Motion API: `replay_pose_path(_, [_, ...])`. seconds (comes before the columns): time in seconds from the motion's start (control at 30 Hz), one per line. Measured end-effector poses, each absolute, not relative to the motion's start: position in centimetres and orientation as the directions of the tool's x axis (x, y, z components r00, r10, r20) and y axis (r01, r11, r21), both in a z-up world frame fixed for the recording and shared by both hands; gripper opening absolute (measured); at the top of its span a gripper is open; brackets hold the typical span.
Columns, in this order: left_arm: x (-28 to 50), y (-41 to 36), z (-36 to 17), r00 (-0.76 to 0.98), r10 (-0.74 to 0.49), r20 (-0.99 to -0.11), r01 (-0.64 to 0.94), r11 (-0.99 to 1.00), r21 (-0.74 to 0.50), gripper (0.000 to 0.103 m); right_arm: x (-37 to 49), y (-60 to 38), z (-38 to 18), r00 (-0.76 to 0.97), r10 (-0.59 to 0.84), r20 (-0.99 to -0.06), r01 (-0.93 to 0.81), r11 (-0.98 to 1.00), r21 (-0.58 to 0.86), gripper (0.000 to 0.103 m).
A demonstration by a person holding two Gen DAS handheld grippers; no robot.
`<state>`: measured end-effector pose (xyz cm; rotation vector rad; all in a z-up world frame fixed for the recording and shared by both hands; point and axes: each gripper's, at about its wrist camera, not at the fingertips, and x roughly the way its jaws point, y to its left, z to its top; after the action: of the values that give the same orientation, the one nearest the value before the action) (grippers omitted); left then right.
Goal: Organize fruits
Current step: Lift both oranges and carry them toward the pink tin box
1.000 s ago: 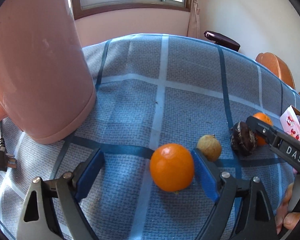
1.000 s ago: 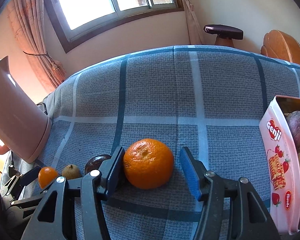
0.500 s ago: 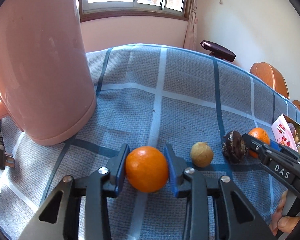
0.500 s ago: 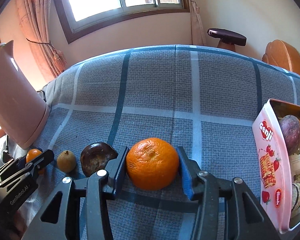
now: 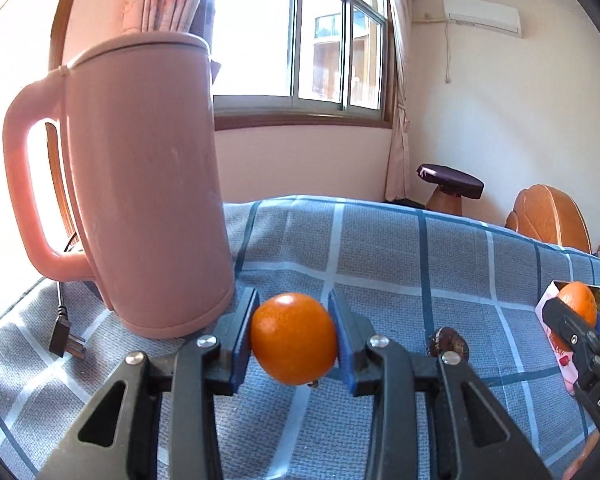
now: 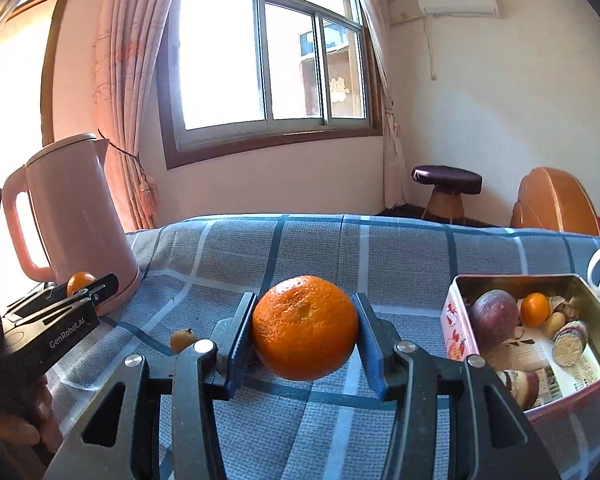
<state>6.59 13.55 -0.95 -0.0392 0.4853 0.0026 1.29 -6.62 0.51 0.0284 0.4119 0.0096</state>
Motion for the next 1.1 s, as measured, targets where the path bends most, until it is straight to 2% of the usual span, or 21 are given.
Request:
replay_pose_path(0.5, [4.0, 11.2, -0.4, 0.910, 0.016, -0.414, -0.012, 1.000, 0.012, 0.037, -1.3, -6.8, 0.6, 0.933, -0.011, -0.361, 0.005, 1.000, -0.019, 0.049])
replay_pose_path(1.1, [1.3, 7.1, -0.2, 0.909, 0.004, -0.417, 0.003, 1.000, 0.016, 0.037, -4.7, -8.5, 0.6, 0.939, -0.009, -0.344, -0.006, 0.999, -0.043, 0.049])
